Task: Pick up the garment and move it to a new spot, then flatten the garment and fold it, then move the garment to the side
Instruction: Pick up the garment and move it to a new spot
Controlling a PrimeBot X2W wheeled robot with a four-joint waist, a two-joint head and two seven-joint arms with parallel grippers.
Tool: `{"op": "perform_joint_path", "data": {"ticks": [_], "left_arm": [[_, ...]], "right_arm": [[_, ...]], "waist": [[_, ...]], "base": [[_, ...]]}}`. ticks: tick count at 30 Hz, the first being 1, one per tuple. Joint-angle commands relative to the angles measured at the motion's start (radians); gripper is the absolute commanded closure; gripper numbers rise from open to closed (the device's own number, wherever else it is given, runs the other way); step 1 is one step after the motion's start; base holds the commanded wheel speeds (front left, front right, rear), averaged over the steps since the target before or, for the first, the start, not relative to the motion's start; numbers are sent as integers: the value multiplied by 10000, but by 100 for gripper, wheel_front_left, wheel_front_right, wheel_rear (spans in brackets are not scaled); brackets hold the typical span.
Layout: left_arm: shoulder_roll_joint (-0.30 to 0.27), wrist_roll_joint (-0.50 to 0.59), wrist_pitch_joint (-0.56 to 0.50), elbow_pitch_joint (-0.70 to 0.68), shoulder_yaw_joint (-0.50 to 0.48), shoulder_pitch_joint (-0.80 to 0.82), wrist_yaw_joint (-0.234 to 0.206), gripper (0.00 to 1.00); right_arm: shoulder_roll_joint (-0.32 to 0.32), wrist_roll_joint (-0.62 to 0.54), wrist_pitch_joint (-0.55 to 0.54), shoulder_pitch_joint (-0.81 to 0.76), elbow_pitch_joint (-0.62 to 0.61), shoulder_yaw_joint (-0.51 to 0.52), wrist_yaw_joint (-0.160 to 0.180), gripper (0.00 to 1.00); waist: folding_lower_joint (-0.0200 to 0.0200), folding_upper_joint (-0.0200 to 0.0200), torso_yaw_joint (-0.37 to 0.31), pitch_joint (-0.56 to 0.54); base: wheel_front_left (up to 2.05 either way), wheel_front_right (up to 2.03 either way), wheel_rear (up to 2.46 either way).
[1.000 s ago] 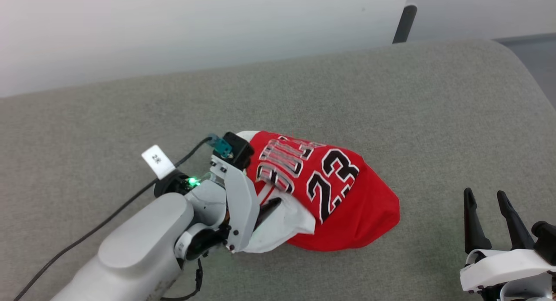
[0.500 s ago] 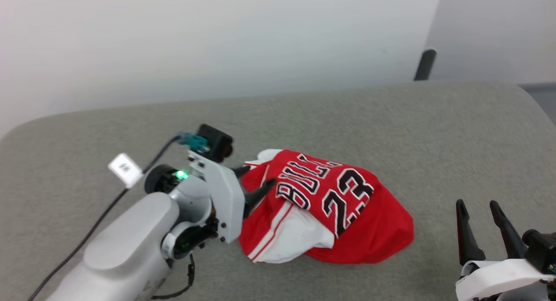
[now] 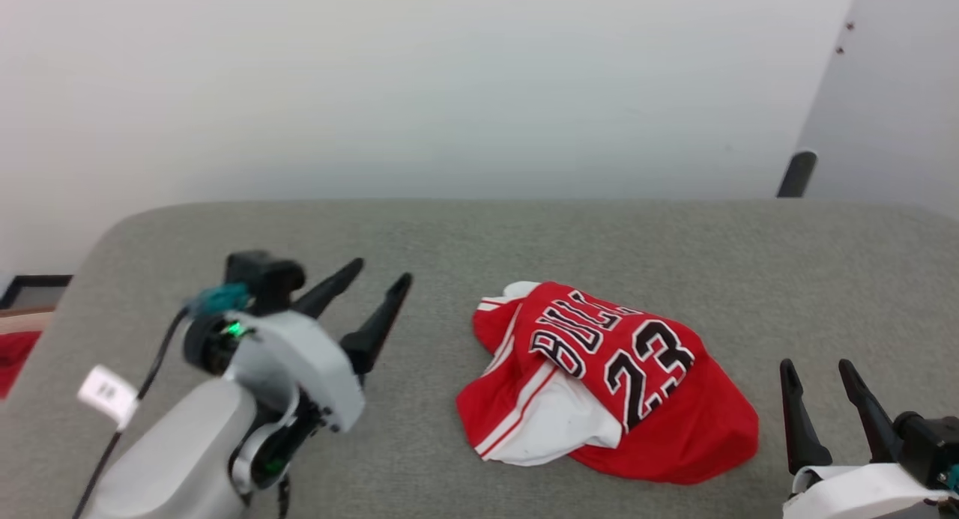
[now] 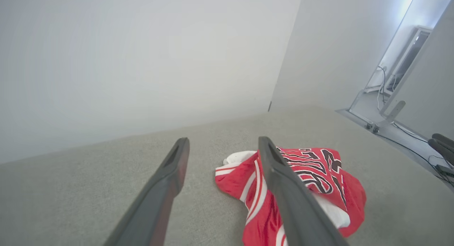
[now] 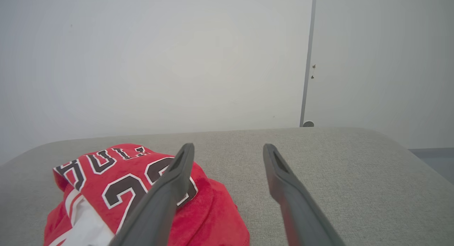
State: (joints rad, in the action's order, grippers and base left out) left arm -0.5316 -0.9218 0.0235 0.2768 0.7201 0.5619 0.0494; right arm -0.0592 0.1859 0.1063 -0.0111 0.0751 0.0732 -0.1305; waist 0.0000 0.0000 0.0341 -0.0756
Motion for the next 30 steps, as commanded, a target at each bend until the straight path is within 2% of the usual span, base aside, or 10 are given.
{"op": "perform_joint_path", "data": {"ticks": [1,10,18,23,30], "left_arm": [[-64,101,121,-6,-44,-204,-51,0],[-512,226,1942,47,-656,-1354,-279,0],[-546,565,2404,-91,-1689,-2555,-509,0],[-180,1193,2397,-327,-3055,-3488,-440,0],[454,2101,2399,-402,-4707,-4668,-8,0]], "right_arm": [[-44,24,64,-80,17,28,-4,0],[-154,7,348,-443,177,388,-4,0],[-135,-117,581,-697,289,688,-4,0],[-203,-168,757,-852,429,865,-4,0],[-153,-275,847,-1058,482,1199,-4,0]], "waist": [[0,0,223,-188],[0,0,586,-355],[0,0,729,-457],[0,0,771,-443],[0,0,717,-419]], "base": [[0,0,0],[0,0,0],[0,0,0],[0,0,0],[0,0,0]]}}
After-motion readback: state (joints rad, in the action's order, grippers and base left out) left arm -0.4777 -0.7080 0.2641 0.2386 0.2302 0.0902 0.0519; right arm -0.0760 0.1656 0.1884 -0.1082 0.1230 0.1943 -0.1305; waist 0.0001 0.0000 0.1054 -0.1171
